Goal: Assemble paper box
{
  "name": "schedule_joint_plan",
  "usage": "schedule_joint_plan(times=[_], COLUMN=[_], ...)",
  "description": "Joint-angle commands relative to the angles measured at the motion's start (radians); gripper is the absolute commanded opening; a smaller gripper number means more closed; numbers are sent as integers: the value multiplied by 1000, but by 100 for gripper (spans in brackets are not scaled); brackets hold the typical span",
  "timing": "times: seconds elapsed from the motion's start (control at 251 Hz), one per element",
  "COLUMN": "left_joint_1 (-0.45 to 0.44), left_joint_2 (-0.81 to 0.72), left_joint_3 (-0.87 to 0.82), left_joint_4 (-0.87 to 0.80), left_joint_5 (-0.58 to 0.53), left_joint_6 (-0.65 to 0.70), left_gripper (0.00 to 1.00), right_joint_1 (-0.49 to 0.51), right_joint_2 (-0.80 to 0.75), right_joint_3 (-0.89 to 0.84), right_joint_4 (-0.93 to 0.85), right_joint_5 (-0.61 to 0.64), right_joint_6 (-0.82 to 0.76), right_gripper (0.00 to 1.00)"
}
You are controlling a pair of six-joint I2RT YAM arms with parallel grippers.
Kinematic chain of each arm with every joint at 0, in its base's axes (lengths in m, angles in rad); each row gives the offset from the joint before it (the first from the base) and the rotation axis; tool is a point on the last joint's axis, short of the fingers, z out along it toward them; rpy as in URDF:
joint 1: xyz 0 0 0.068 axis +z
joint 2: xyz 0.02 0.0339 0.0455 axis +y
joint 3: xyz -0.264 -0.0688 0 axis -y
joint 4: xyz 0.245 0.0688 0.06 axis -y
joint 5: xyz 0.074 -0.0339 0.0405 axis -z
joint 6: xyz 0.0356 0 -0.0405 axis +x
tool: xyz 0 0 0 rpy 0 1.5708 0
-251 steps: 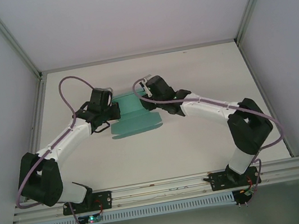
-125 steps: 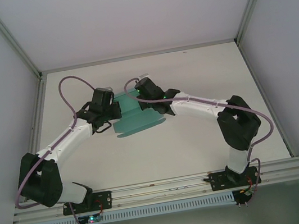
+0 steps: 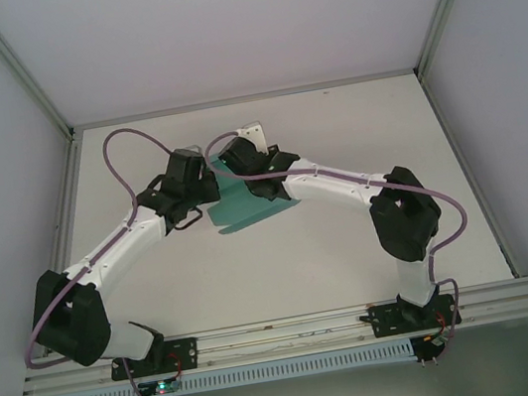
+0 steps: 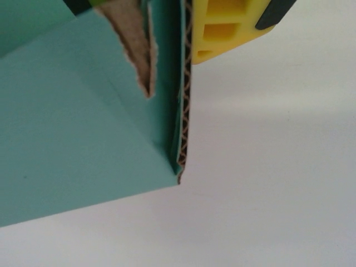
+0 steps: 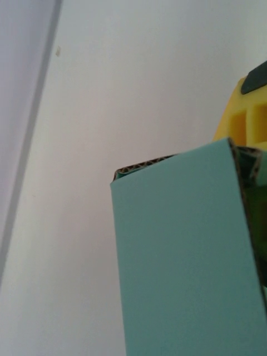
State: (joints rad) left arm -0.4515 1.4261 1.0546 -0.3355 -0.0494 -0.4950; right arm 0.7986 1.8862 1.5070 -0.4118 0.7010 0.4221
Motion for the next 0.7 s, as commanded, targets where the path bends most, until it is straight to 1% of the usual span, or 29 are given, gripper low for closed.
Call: schedule_joint_plan(times=[0.0,0.056,0.14,0.164,0.239,0.299,0.367,0.407,0.419,0.439,0.499,0.547,0.694], left_joint_1=[32,32,34,33,33,32,31,33,32,32,33,31,32], left_joint_2=[-37,-39,-42,-42,-43,-46,-52,-58,-61,-66,-77,-85,-96], left_joint_3=[25,25,28,27,26,21,16,9,6,1,-8,-14,-22], left_joint_4=[-166,-166,-154,-147,-124,-105,-88,-76,-72,-66,-60,-60,-74], left_joint_5=[-195,-194,-169,-158,-112,-73,-39,-20,-14,-8,-1,-4,-14], left_joint_6=[-27,-25,-17,-16,-5,8,16,19,19,22,27,32,36], left_gripper=[0,0,0,0,0,0,0,0,0,0,0,0,0], right_joint_1=[-107,-114,-139,-147,-169,-181,-193,-203,-207,-209,-220,-226,-238], right_joint_2=[50,17,-52,-75,-140,-181,-206,-212,-214,-215,-211,-211,-201], right_joint_3=[-62,-121,-195,-219,-291,-337,-370,-383,-384,-386,-385,-385,-378], right_joint_4=[-203,-104,-16,15,121,202,264,292,298,304,315,323,348], right_joint_5=[439,362,176,121,-53,-182,-286,-348,-362,-378,-416,-441,-522], right_joint_6=[-184,-268,-254,-243,-221,-206,-172,-165,-160,-152,-131,-116,-91], right_gripper=[0,0,0,6,19,27,36,49,50,51,44,42,42])
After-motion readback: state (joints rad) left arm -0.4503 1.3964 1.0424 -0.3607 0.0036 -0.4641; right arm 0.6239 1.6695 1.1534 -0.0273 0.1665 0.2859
